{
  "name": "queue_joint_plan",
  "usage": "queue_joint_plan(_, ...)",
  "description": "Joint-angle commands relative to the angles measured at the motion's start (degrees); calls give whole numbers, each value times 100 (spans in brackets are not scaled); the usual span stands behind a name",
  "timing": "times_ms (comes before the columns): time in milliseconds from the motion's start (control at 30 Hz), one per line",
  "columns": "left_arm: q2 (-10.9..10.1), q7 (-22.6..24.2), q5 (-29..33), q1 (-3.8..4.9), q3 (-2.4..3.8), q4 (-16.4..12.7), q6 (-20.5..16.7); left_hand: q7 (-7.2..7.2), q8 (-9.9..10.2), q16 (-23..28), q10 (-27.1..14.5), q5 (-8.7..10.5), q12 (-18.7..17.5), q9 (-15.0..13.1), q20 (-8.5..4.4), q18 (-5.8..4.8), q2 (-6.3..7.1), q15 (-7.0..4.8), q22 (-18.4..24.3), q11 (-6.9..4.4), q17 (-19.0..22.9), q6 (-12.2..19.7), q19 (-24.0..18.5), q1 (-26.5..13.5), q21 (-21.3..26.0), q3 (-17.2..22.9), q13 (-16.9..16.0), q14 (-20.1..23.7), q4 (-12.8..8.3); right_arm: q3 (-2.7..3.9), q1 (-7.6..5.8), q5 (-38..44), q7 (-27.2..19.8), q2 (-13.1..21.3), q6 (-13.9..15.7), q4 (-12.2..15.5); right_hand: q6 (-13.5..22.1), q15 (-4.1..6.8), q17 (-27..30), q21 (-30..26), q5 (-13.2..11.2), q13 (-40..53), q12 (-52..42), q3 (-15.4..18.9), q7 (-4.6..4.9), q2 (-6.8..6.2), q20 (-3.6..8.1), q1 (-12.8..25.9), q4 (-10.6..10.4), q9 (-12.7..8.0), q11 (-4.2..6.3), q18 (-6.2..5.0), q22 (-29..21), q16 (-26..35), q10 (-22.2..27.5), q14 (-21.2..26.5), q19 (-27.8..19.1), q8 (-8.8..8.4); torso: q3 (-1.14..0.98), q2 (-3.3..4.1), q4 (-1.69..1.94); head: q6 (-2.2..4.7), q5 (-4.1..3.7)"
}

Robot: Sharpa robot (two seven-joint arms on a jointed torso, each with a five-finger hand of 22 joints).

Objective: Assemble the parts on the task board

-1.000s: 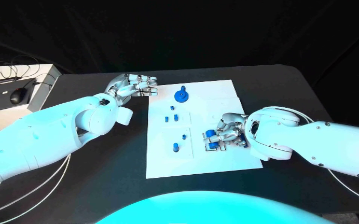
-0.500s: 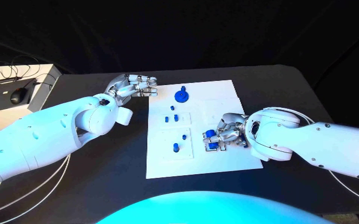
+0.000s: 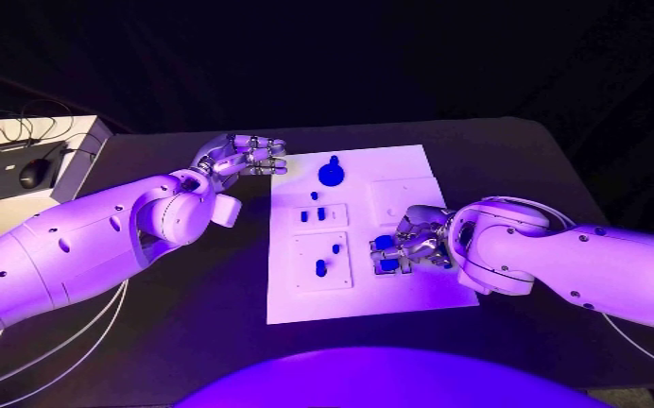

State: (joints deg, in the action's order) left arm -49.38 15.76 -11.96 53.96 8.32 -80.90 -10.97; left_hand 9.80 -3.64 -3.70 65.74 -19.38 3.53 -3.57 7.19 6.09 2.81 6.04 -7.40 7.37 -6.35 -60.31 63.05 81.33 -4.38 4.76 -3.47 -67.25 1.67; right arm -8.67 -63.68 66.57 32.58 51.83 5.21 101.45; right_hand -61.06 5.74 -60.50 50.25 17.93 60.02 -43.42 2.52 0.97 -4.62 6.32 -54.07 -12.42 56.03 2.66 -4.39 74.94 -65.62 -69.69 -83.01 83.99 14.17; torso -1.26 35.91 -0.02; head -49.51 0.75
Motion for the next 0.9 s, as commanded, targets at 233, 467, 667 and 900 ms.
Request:
queue_joint_plan(233, 1, 24, 22, -5, 2, -12, 104, 2, 1, 8, -39, 0, -8, -6, 34, -42, -37, 13, 32, 12, -7, 37, 35, -6, 0, -27, 5, 42, 49, 0, 14, 90, 9, 43, 117, 42, -25, 0, -8, 41, -61, 4, -49, -30, 26, -118, 15, 13, -176, 14, -22, 64, 682, -3, -26, -22, 183, 53, -1, 0, 0, -10, 3)
queue_joint_plan(467, -1, 22, 22, -5, 2, -13, 112, 1, 0, 8, -39, -9, -7, -6, 31, -39, -92, 10, 39, 10, -8, 37, 36, 24, 0, 5, 5, 43, 50, 0, 18, 77, -2, 66, 134, 85, -24, 0, -13, 54, -60, 6, -52, -55, 26, -179, 18, 8, -263, 16, -19, 66, 683, -7, -32, -20, 182, 60, 0, 4, 0, -14, 26)
queue_joint_plan(667, -1, 23, 22, -5, 2, -13, 110, 2, 0, 8, -40, -8, -6, -6, 32, -40, -90, 12, 41, 11, -7, 37, 34, 17, -1, 9, 5, 45, 56, 0, 21, 62, -14, 74, 176, 101, -28, 0, -18, 84, -150, 15, -63, -79, 25, -285, 18, 50, -383, 14, -18, 68, 689, -12, -37, -22, 183, 64, 1, -1, 3, -21, 31)
queue_joint_plan(900, -3, 23, 22, -5, 2, -14, 106, 2, 0, 8, -40, -8, -6, -6, 32, -40, -90, 12, 41, 11, -7, 37, 34, 17, -1, 9, 5, 45, 56, 1, 24, 67, -40, 88, 257, 94, -34, 4, -33, 120, -109, 31, -86, -59, 20, -126, 23, 29, -261, 29, -7, 72, 695, -30, -53, -26, 185, 85, 2, -2, 4, -15, 29)
